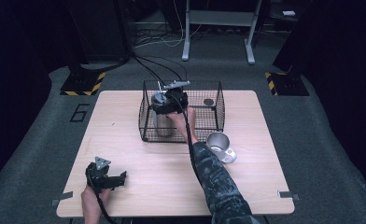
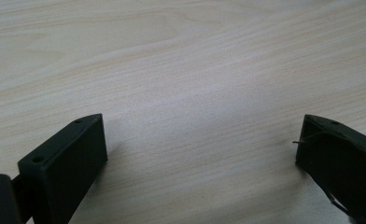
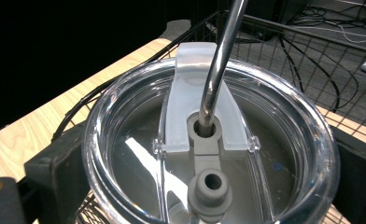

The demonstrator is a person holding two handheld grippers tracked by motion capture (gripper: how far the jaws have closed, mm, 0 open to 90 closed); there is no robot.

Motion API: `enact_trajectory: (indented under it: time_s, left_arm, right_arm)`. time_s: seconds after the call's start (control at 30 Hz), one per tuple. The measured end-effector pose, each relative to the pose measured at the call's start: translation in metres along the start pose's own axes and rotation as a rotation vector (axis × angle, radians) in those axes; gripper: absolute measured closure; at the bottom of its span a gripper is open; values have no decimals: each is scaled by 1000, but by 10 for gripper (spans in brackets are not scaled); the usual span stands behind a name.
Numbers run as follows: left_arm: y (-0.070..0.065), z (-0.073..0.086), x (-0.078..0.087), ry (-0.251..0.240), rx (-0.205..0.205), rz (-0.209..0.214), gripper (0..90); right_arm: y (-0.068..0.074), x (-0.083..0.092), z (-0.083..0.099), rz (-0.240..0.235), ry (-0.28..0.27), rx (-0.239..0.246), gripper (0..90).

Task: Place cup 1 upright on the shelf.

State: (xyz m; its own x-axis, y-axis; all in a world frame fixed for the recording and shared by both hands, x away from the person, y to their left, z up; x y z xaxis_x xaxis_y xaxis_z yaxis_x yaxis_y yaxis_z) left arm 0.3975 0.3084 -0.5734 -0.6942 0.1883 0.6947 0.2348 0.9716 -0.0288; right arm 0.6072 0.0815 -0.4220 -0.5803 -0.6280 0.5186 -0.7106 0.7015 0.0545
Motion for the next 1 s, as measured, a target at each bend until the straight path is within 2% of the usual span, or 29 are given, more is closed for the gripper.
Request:
enact_trajectory:
  time_s: [0.1, 0.13, 0.27, 0.37, 0.73, 0.87, 1.0]
  left_arm:
    - [0, 0, 0, -1, 1, -1, 18]
    - [0, 0, 0, 0, 1, 0, 18]
    - [0, 0, 0, -1, 1, -2, 19]
    - [0, 0, 0, 0, -1, -1, 19]
    - [0, 0, 0, -1, 2, 0, 19]
    - [0, 0, 0, -3, -3, -4, 19]
    - [0, 0, 0, -1, -5, -3, 19]
  right_arm:
    - [2, -2, 1, -3, -2, 19, 34]
    - [3, -3, 2, -3, 3, 5, 34]
    - [3, -5, 4, -9, 3, 18, 34]
    - [4, -6, 6, -9, 8, 5, 34]
    - [5, -11, 7, -6, 10, 26, 34]
    - [7, -10, 10, -9, 13, 78, 34]
    - [12, -9, 11, -5, 30, 98, 34]
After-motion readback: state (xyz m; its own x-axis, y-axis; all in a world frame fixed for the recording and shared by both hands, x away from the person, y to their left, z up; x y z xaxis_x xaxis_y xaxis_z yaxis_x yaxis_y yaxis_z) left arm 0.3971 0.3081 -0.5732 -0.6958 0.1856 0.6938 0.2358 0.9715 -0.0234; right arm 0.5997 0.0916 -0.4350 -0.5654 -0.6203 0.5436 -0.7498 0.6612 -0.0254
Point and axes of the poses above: each handheld gripper's, and its own axes: x roughly backward along the jaws, z roughly out of its underside, y roughly to its left, the point moved 6 cm from there along -x, roughly forward along the jaws, and after that the axes turned 3 degrees about x, right-handed, at the moved point
